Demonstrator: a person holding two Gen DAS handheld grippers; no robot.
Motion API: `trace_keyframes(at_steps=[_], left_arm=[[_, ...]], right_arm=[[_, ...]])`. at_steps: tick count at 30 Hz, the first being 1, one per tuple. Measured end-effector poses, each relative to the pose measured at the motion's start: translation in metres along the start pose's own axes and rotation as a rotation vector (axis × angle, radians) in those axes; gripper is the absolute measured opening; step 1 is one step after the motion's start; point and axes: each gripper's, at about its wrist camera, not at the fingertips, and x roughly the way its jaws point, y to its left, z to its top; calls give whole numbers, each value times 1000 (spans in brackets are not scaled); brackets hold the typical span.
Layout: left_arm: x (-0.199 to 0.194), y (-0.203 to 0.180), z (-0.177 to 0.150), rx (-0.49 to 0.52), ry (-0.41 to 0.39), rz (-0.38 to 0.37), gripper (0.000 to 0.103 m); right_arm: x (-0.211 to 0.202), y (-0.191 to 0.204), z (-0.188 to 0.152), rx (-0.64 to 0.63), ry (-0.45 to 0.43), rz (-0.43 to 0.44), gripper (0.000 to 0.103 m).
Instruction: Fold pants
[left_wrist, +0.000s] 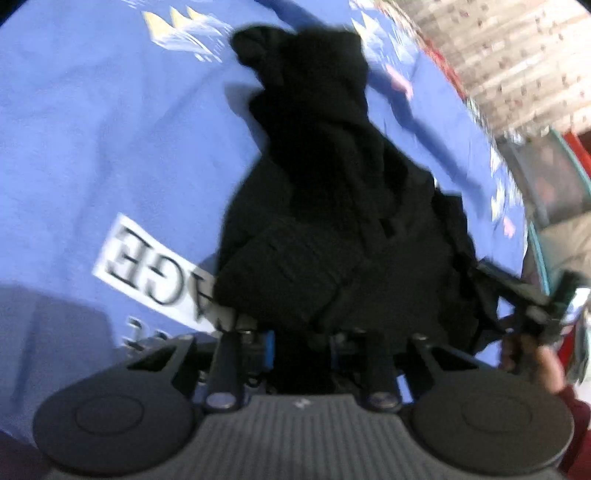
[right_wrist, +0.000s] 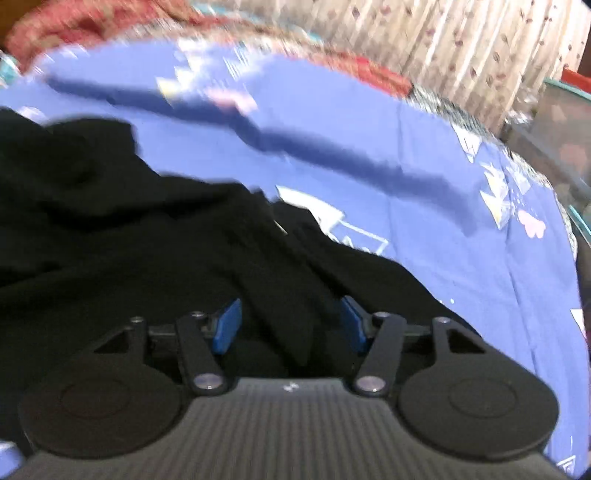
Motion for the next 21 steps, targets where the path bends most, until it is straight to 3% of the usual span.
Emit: trace_keyframes(at_steps=[1, 2, 4, 6, 7, 10, 14, 17, 19, 21], left_arm=[[-11, 6, 3, -24, -26, -2, 18], [-21, 11, 6, -45, -49, -13, 18], [-43, 20, 10, -73, -89, -41, 16], [-63, 24, 12, -65, -135, -19, 16], [-76, 26, 13, -59, -162, -3, 15], [-109, 37, 15, -80, -210, -18, 15], [-153, 54, 10, -91, -284, 12, 15], [-178, 75, 2, -117, -295, 77, 15], [-188, 93, -2, -152, -283, 71, 16], [-183, 104, -9, -172, -249, 81, 16]], right_arm=[[9, -5, 0, 12, 32, -25, 29], [19, -10, 1, 40, 76, -55, 11], [17, -25, 5, 147, 81, -68, 10], [-6, -53, 11, 279, 1, -69, 9], [-23, -70, 13, 364, -46, -44, 4], [-87, -127, 10, 610, -204, 5, 3], [-174, -182, -22, 777, -351, -71, 3], [-209, -197, -64, 842, -357, -136, 3], [-219, -189, -97, 862, -321, -195, 3], [-216, -181, -136, 913, -261, -197, 3]])
